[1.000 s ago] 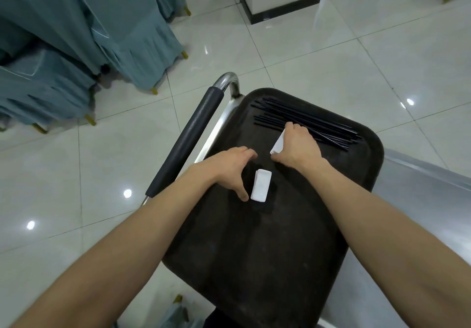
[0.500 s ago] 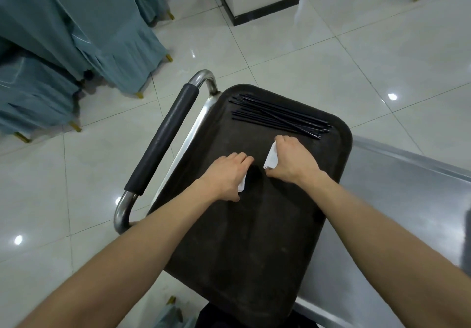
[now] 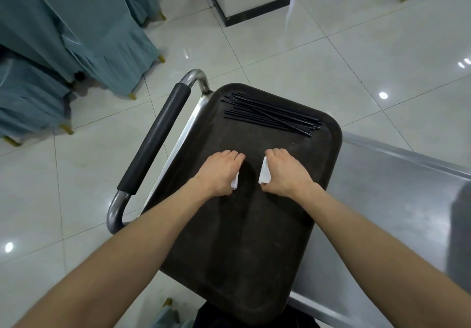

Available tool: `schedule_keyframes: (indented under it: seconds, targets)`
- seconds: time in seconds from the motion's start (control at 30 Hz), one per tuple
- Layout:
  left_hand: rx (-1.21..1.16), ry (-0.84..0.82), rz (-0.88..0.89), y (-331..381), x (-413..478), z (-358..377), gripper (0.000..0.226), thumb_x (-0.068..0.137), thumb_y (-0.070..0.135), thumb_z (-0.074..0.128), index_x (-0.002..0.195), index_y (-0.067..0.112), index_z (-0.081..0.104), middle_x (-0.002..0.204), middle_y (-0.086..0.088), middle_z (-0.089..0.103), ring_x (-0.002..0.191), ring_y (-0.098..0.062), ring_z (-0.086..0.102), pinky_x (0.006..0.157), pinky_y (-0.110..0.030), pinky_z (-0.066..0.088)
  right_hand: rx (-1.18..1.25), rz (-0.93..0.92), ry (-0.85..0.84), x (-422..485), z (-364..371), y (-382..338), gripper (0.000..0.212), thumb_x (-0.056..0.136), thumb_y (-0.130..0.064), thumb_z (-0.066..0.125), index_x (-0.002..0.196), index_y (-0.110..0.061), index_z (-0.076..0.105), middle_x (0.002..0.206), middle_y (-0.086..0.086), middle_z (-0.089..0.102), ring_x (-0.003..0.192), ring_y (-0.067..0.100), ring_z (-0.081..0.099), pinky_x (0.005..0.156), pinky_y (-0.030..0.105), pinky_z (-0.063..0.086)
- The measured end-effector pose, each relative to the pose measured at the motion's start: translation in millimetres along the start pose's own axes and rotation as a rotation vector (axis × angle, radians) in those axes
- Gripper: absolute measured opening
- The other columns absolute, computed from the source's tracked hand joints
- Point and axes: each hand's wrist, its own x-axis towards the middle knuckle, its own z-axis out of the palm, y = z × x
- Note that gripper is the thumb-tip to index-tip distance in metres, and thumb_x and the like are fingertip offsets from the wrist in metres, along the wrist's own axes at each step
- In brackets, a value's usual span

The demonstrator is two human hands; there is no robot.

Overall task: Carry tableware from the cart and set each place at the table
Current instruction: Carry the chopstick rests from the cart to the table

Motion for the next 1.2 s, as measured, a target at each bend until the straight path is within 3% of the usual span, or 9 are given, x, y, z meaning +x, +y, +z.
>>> schedule_keyframes:
  seconds: [0.3,0.6,0.83,1.2]
  targets:
    - [-0.017,-0.003,-0.031,-1.6,-3.0,1.5,0.111,0.066,0.045,0.096,0.157,0.019,0.037,0.143,-0.002,0.058,0.130,-0.024,0.057,0.109,-0.038,0.048,-0.046,-0.004,-0.018,-0.2,-2.4,-4.5,0.089,0.074,-0.048,0.090,0.144,-0.014,0.045,0.139,0.006,0.057,0.129,0.027,0.054,0.103,0.039,0.054]
    - [-0.080,0.012,-0.076,-1.5,-14.3,-3.9,0.100,0.062,0.046,0.094,0.145,0.020,0.046,0.130,-0.001,0.064,0.117,-0.023,0.061,0.101,-0.038,0.055,-0.039,-0.055,-0.019,-9.0,-5.6,0.4,0.080,0.070,-0.050,0.088,0.132,-0.015,0.051,0.128,0.005,0.061,0.121,0.026,0.057,0.099,0.041,0.056]
    - [-0.206,0.056,-0.290,7.1,-69.0,-1.2,0.099,0.065,0.050,0.092,0.148,0.023,0.046,0.134,0.001,0.063,0.122,-0.023,0.060,0.103,-0.037,0.055,-0.047,-0.200,-0.029,-23.2,-15.1,-12.8,0.087,0.070,-0.054,0.088,0.139,-0.017,0.049,0.137,0.003,0.060,0.129,0.026,0.056,0.106,0.042,0.054]
    - [-0.351,0.161,-0.687,43.1,-202.9,5.3,0.103,0.060,0.053,0.093,0.146,0.029,0.043,0.139,0.003,0.061,0.124,-0.025,0.062,0.103,-0.041,0.056,-0.077,-0.571,-0.019,-59.8,-20.6,-86.3,0.083,0.068,-0.056,0.085,0.133,-0.019,0.049,0.131,0.002,0.060,0.126,0.024,0.056,0.106,0.040,0.053]
